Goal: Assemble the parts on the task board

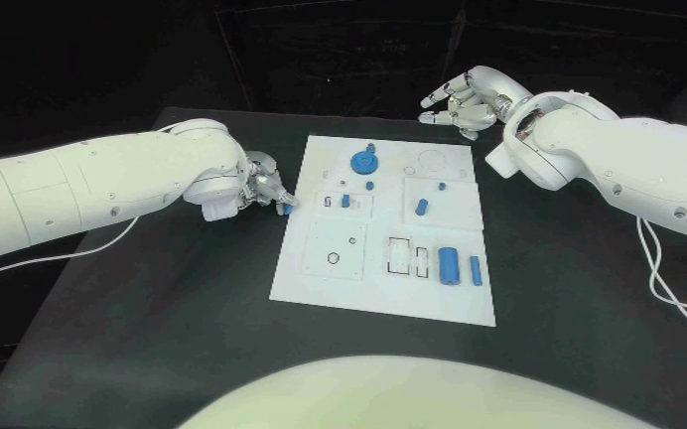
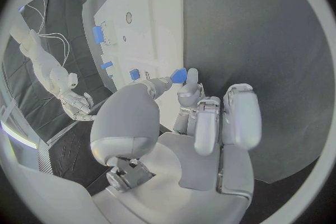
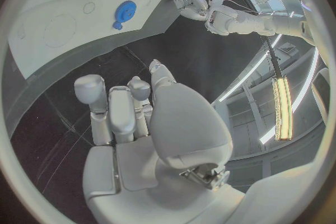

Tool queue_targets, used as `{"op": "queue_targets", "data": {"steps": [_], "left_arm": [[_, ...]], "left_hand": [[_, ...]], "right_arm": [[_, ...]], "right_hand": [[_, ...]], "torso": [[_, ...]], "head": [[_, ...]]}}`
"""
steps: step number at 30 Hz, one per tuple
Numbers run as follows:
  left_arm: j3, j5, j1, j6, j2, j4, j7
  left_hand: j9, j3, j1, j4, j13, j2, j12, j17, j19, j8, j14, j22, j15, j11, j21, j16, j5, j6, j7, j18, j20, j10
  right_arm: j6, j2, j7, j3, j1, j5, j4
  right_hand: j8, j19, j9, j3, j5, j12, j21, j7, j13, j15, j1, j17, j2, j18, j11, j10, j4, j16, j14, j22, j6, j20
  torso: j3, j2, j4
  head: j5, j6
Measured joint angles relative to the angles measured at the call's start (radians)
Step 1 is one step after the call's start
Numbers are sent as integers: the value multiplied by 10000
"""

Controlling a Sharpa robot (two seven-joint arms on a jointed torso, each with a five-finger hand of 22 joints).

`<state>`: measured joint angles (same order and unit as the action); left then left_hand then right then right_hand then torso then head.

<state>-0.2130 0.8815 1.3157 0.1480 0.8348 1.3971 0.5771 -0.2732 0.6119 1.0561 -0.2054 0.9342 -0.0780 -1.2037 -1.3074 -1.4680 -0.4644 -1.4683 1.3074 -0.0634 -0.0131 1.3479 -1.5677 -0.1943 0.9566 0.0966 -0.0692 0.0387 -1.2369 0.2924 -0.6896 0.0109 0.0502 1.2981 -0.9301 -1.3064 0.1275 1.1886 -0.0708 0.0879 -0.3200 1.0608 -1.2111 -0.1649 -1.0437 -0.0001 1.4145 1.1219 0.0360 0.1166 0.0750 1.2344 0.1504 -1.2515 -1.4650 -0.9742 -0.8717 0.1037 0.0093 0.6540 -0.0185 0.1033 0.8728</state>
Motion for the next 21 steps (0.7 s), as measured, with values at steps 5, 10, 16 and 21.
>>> {"op": "queue_targets", "data": {"steps": [5, 10, 16, 21], "left_arm": [[0, -8, -1, -34, 55, 24, -43], [-6, -12, -5, -102, 128, 45, -98], [-12, -13, -12, -169, 214, 83, -174], [-13, -13, -12, -215, 274, 110, -252]], "left_hand": [[84, 64, -47, 64, 103, -47, -56, 0, 0, 74, 0, 0, 0, -14, 87, 0, 1, 35, 29, 0, 0, -14], [145, 135, -67, 140, 222, -67, -122, 0, 0, 160, 1, 0, 1, 23, 196, 0, 9, 53, 15, 0, 0, -122], [195, 8, -21, 295, 388, -108, -220, 0, 0, 280, 14, 0, 14, 26, 195, 0, 19, 166, 10, 0, 0, -232], [259, -20, 71, 568, 513, -195, -242, 0, 1, 385, 15, 0, 14, 17, 195, 0, 0, 229, 47, 0, -1, -274]], "right_arm": [[-3, -2, 3, 0, 0, 3, -1], [-5, -15, 4, 0, 0, 4, -7], [-9, -31, 4, 0, 0, 5, -15], [-14, -39, 5, 0, 0, 6, -19]], "right_hand": [[0, 0, 0, 0, 0, 0, 0, 0, 0, 0, 0, -1, 0, 0, 0, 0, 0, 0, 0, 0, 0, 0], [0, 0, 0, 0, 0, 0, 0, 0, 0, 0, 0, -1, 0, -1, 0, 0, 0, 0, 0, 0, 0, 0], [0, 0, 0, 0, 0, 0, 0, 0, -1, 0, 0, -1, 0, -1, 0, 0, 0, 0, 0, 0, 0, 0], [0, 0, 0, 0, 0, 0, 0, 0, -1, 0, 0, -1, 0, -1, 0, 0, 0, 0, 0, 0, 0, 0]], "torso": [[0, 0, 0], [1, -3, 0], [2, -5, 0], [1, -6, -2]], "head": [[10, 0], [15, 0], [17, 0], [33, 0]]}}
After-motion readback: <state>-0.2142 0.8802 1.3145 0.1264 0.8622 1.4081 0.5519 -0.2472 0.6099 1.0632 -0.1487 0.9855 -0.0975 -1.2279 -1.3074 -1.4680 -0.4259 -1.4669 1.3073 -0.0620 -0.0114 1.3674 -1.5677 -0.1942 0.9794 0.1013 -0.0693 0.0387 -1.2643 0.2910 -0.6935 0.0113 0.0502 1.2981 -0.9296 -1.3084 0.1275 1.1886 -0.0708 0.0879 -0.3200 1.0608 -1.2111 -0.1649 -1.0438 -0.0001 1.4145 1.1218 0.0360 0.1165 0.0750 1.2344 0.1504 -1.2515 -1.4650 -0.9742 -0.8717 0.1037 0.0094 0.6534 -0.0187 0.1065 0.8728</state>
